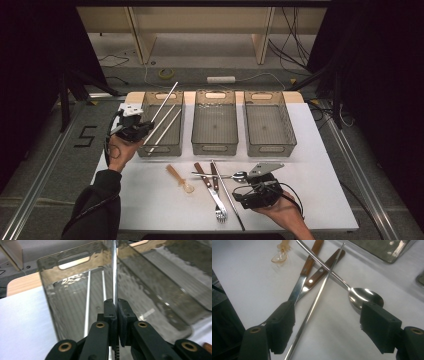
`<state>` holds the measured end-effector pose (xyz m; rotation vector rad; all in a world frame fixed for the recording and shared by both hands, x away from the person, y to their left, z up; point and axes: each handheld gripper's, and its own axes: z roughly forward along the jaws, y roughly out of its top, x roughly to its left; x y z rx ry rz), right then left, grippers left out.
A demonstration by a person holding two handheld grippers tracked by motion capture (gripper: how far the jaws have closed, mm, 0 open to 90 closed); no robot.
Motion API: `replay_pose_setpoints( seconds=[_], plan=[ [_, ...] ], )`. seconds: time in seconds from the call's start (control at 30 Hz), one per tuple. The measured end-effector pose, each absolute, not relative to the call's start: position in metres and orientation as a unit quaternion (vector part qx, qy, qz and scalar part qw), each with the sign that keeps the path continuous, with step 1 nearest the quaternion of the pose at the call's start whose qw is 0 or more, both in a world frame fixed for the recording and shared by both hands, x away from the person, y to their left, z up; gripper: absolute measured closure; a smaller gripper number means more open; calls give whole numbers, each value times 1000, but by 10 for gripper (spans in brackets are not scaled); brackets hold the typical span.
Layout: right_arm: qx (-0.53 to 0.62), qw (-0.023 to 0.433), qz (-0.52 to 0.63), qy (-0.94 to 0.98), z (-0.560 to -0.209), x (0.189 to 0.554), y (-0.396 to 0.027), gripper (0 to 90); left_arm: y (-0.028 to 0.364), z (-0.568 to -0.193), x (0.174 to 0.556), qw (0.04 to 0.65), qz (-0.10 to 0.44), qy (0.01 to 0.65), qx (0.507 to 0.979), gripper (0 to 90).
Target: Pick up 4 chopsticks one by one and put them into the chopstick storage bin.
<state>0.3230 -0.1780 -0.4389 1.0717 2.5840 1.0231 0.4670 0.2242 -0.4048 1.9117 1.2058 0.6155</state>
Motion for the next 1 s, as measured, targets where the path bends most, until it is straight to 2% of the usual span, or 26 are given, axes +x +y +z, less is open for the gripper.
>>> replay_pose_setpoints(
  seconds=[0.43, 1.0],
  plan=[
    [353, 77, 341, 868, -440, 322, -176, 293, 235, -417, 482, 381, 245, 488, 746, 859],
    [344, 74, 340, 872, -440, 321, -175, 299, 227, -433, 490, 323, 234, 485, 778, 854]
  ],
)
